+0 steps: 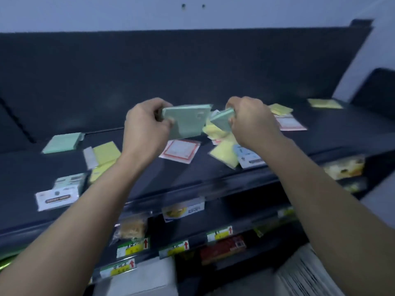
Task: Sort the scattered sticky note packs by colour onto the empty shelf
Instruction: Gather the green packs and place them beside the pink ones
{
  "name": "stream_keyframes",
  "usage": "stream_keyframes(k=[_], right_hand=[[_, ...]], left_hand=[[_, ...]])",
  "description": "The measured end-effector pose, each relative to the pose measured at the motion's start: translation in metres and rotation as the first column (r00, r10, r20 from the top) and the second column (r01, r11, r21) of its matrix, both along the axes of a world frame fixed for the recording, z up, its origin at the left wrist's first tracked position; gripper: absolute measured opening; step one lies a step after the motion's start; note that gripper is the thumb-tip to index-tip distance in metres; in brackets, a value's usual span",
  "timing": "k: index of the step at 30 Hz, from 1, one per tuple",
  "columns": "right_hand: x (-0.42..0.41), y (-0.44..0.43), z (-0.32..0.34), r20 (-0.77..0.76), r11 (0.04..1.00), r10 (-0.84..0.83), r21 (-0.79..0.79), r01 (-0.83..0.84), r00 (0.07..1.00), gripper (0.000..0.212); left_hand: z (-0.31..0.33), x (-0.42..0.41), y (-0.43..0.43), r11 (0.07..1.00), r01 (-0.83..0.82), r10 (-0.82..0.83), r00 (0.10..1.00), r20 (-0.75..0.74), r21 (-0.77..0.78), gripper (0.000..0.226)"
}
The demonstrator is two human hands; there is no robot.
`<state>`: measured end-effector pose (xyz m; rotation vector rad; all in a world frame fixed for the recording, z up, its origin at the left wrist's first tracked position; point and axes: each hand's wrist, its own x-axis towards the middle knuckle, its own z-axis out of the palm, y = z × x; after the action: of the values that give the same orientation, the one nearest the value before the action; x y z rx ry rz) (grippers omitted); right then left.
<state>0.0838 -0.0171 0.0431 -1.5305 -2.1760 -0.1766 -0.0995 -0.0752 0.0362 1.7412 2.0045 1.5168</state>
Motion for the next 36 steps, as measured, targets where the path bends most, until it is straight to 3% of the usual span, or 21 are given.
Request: stream_keyframes(k=[3,7,13,17,20,26,33,36], right_hand=[[0.070,-0.028,-0.002,0.025,0.985,-0.171,0.028,0.170,0.985,0.030],[0.168,-0.086,0.001,0.020,0.909,-0.417,-0.014,0.418,0.909,0.026],[0.321,-0.214,-0.004,-0.030,0.703,-0.710,0.021,0.711,0.703,0.028],[0.421,-0.325,-0.005,-0.073,0.524,-0.847,0.048,0.850,0.527,0.026],[0.489,-0.410,-0.003,-0.098,0.387,-0.915,0.054,0.920,0.391,0.031],[0.596,-0.553,0.001,-0.118,0.146,-0.981,0.065,0.987,0.153,0.036],[0.663,-0.669,-0.012,-0.121,-0.116,-0.986,0.022,0.993,-0.113,0.032],[0.682,-0.699,-0.015,-0.099,-0.184,-0.978,0.005,0.983,-0.183,0.030]], left_hand=[[-0.004,0.060,0.004,0.973,0.229,-0.227,0.972,0.060,-0.032,0.017],[-0.007,0.157,-0.004,0.867,0.499,-0.498,0.866,0.052,-0.004,0.017],[-0.008,0.329,-0.064,0.647,0.762,-0.762,0.647,-0.031,0.001,0.012],[-0.009,0.452,-0.142,0.445,0.895,-0.893,0.446,-0.068,0.033,0.014],[-0.006,0.539,-0.212,0.280,0.957,-0.956,0.285,-0.066,0.074,0.014],[-0.003,0.674,-0.335,0.054,0.998,-0.998,0.054,-0.009,0.015,0.023],[-0.016,0.786,-0.417,-0.130,0.990,-0.991,-0.132,-0.034,-0.060,0.015],[-0.030,0.831,-0.441,-0.182,0.978,-0.983,-0.185,-0.013,-0.106,0.015]])
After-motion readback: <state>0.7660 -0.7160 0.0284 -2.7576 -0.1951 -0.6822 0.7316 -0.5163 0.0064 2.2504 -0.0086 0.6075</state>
